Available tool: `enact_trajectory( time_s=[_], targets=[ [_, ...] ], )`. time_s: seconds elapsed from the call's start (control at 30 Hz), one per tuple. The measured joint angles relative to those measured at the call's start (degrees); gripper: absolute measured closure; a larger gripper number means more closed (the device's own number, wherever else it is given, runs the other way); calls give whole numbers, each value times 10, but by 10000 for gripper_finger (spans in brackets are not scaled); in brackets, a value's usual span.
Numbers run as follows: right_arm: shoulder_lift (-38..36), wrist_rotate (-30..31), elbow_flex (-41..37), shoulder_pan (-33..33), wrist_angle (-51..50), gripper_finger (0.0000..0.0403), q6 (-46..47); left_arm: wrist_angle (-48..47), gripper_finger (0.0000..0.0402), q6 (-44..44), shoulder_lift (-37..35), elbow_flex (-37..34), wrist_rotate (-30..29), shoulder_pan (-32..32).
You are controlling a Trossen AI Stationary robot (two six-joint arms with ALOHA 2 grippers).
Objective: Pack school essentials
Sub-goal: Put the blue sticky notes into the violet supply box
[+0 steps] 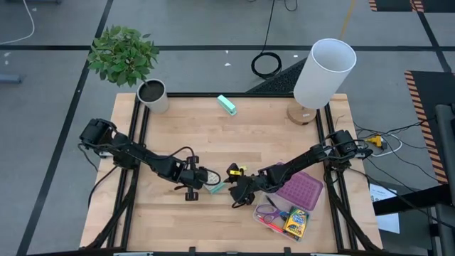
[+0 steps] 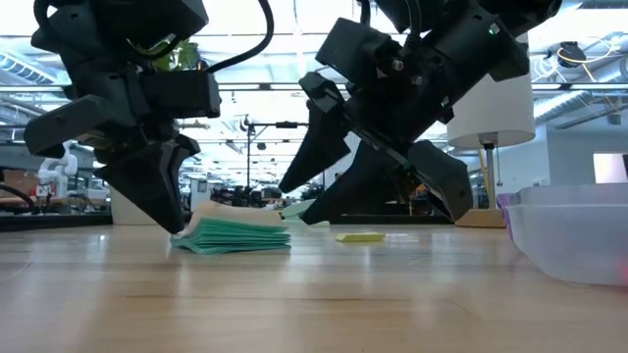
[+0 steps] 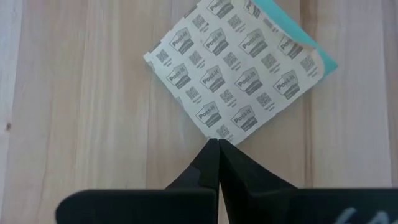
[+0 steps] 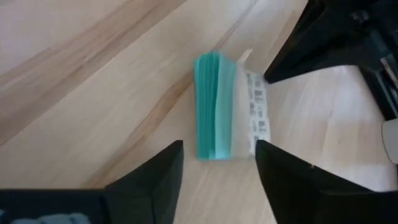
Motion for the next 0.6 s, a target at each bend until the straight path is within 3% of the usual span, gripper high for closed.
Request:
enact_trajectory(
  time_s=[0.27,0.43,0.6],
  targets=[
    [0,-1,0,-7,4,153,-31,42,399,12,0,-21,0,0],
    [3,-43,0,-19,9,160,-55,60,396,13,0,-31,-1,0],
    [9,-45,0,-31,14,177,-78,67,398,12,0,-35,-1,0]
  ],
)
